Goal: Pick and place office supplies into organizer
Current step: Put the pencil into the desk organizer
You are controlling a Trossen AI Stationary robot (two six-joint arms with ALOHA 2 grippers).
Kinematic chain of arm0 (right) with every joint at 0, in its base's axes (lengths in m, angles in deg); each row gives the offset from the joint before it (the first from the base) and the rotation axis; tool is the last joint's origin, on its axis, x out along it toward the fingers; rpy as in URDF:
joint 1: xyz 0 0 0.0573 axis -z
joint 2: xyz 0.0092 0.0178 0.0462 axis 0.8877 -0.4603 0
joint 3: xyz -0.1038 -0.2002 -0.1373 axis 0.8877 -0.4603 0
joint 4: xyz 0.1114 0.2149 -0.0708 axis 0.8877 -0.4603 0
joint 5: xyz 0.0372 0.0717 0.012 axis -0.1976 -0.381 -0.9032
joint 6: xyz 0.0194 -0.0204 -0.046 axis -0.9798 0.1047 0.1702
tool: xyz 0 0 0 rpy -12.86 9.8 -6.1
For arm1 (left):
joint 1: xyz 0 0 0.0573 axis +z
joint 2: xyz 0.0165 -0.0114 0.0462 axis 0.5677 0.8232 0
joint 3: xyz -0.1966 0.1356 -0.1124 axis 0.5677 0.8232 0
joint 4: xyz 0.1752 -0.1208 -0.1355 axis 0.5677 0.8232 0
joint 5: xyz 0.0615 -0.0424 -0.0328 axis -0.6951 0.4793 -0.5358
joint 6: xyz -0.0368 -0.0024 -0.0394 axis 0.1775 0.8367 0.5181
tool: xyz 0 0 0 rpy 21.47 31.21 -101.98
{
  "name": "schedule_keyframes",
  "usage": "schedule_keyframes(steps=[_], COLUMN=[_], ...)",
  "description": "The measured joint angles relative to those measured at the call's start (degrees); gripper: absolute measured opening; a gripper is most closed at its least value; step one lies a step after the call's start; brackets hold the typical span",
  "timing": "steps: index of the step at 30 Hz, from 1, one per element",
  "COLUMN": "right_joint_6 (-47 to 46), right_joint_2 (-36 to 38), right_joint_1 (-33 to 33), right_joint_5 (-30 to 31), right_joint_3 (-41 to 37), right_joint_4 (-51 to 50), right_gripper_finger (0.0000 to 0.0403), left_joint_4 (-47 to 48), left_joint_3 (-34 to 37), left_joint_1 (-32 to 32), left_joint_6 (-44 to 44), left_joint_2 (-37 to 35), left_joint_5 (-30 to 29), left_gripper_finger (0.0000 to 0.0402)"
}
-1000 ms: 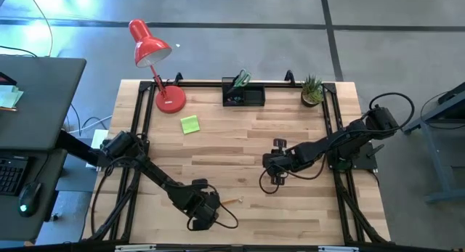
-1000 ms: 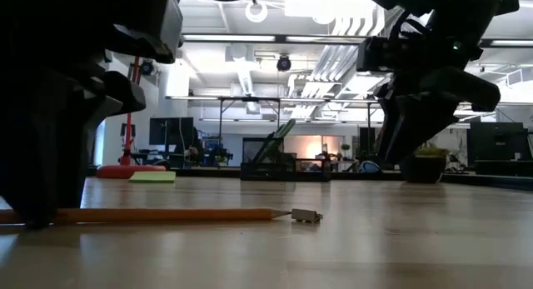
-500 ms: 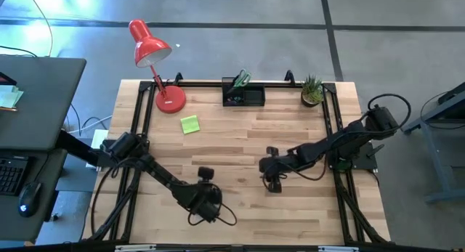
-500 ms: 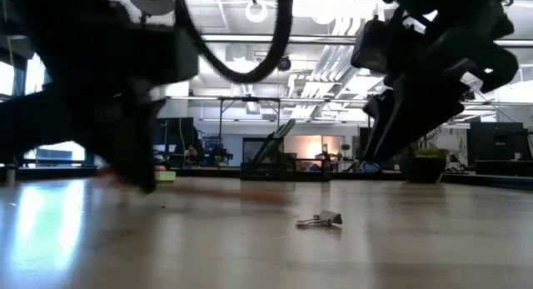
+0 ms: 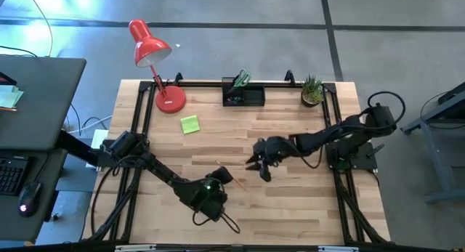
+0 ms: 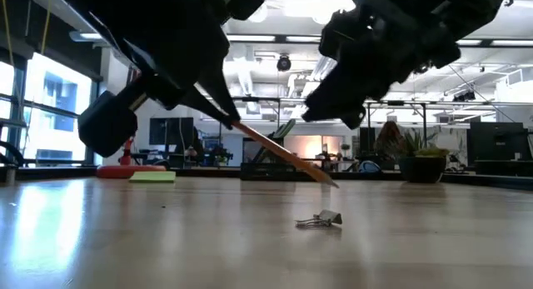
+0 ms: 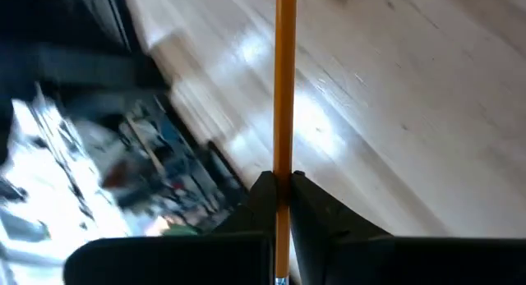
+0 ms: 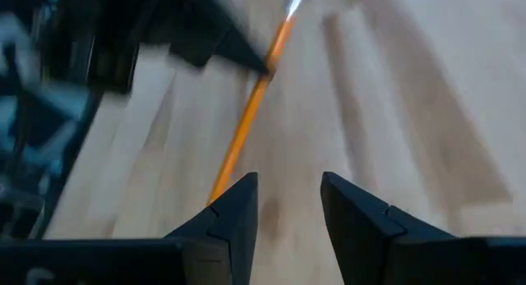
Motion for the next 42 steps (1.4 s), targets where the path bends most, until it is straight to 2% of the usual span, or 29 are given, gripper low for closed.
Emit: schedule_keyframes(steps=[4, 7, 10, 20, 27, 35, 42], right_joint_6=[-1.95, -1.86, -0.84, 2.73, 2.53, -0.57, 1.18], right_joint_2=[-0.06, -0.06, -0.06, -0.06, -0.06, -0.06, -0.06], right_joint_1=[1.76, 1.89, 1.88, 1.85, 0.81, 0.30, 0.45], right_joint_5=[-2.37, -3.04, -1.63, 3.59, -1.28, -2.98, -0.29], right_joint_3=[-0.02, -0.02, -0.02, -0.02, -0.02, -0.02, -0.02], right_joint_4=[5.63, 6.40, 5.72, 1.48, 2.24, 1.96, 2.15], right_gripper_finger=[0.0129, 0.0129, 0.0136, 0.0201, 0.0215, 0.0193, 0.0135], left_joint_4=[-2.76, -3.70, -6.12, -17.83, -24.77, -27.34, -31.47], left_joint_3=[-0.02, -0.07, -0.07, -0.13, -0.17, -0.17, -0.17], left_joint_1=[0.94, 2.23, 3.56, 4.87, 5.64, 6.12, 6.39], left_joint_6=[-8.73, -11.51, -13.00, -23.24, -29.72, -32.46, -34.67], left_joint_2=[-0.02, -0.06, -0.09, -0.15, -0.20, -0.22, -0.22], left_joint_5=[-1.10, -4.39, -5.24, -5.59, -3.37, -4.46, -4.21], left_gripper_finger=[0.0004, 0.0002, 0.0003, 0.0001, 0.0001, 0.0001, 0.0001])
